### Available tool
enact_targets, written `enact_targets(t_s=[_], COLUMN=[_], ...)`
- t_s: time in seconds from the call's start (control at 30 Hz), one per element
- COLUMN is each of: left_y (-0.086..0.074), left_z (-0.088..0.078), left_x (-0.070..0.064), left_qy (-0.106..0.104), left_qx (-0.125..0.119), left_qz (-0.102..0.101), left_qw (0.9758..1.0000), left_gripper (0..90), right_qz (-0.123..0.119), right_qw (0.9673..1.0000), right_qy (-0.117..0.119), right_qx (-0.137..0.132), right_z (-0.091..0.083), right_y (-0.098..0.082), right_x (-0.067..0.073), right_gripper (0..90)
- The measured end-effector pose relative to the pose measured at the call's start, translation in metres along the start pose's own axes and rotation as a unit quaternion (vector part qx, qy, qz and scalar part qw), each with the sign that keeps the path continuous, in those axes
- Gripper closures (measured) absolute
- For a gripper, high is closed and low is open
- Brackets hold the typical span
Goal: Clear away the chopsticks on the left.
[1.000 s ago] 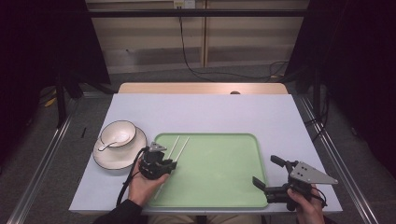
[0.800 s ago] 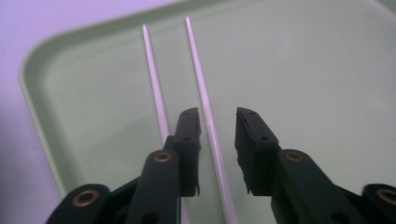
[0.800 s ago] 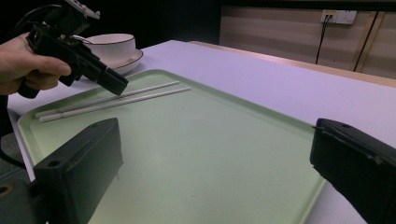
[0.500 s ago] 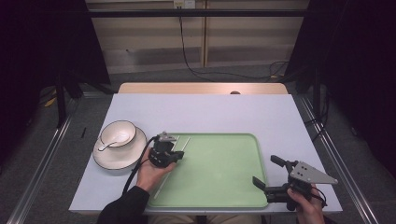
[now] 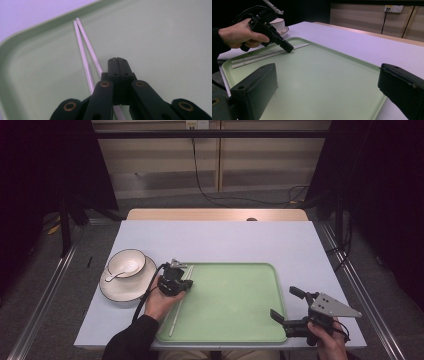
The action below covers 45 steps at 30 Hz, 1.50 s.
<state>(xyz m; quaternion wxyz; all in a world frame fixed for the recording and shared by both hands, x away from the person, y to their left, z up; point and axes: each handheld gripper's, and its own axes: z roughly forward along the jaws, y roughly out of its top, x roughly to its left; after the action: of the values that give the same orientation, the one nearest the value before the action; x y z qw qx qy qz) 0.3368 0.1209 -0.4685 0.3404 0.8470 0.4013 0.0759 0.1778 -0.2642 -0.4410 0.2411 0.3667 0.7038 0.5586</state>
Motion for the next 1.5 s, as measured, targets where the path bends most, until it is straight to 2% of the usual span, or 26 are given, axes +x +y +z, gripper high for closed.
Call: enact_targets(t_s=[0.1,0.27,0.3,0.4,0.47,0.7,0.8,0.9,1.1,1.2,1.3,1.5], left_y=[-0.001,-0.006,-0.008,-0.009,-0.01,-0.012,-0.014,-0.018,-0.022,-0.023,-0.024,-0.026], left_z=[-0.002,-0.006,-0.008,-0.009,-0.011,-0.014,-0.016,-0.02,-0.023,-0.024,-0.025,-0.025], left_x=[0.001,0.008,0.008,0.01,0.012,0.013,0.016,0.021,0.025,0.023,0.025,0.025], left_qy=[0.006,0.007,0.019,0.023,0.017,0.032,0.03,0.035,0.032,0.043,0.036,0.035], left_qx=[0.003,-0.004,-0.005,-0.006,-0.002,-0.002,0.0,-0.002,-0.008,-0.007,-0.007,-0.016], left_qz=[0.007,-0.008,-0.011,-0.013,-0.014,-0.014,-0.023,-0.027,-0.033,-0.027,-0.031,-0.024], left_qw=[0.9999,0.9999,0.9997,0.9996,0.9998,0.9994,0.9993,0.999,0.9989,0.9987,0.9988,0.999], left_gripper=[90.0,90.0,90.0,90.0,90.0,90.0,90.0,90.0,90.0,90.0,90.0,90.0], right_qz=[0.0,0.001,0.001,0.001,0.002,0.001,0.003,0.002,0.002,0.001,0.0,0.0], right_qw=[1.0,1.0,1.0,1.0,1.0,1.0,1.0,1.0,1.0,1.0,1.0,1.0], right_qy=[0.001,0.001,0.001,0.001,0.0,0.0,0.0,0.0,0.001,0.0,0.0,-0.002], right_qx=[0.0,0.0,0.0,0.0,0.001,0.001,0.002,0.001,0.002,0.002,0.001,0.001], right_z=[0.0,0.0,0.0,0.0,0.0,0.0,0.0,0.0,0.0,0.0,0.0,0.001], right_y=[0.0,0.0,0.0,0.0,0.0,0.0,0.0,0.0,0.0,0.0,0.0,0.0], right_x=[0.0,0.0,0.0,0.0,0.0,0.0,0.0,0.0,0.0,0.0,0.0,-0.001], right_gripper=[2.2,2.2,2.2,2.2,2.2,2.2,2.2,2.2,2.2,2.2,2.2,2.2])
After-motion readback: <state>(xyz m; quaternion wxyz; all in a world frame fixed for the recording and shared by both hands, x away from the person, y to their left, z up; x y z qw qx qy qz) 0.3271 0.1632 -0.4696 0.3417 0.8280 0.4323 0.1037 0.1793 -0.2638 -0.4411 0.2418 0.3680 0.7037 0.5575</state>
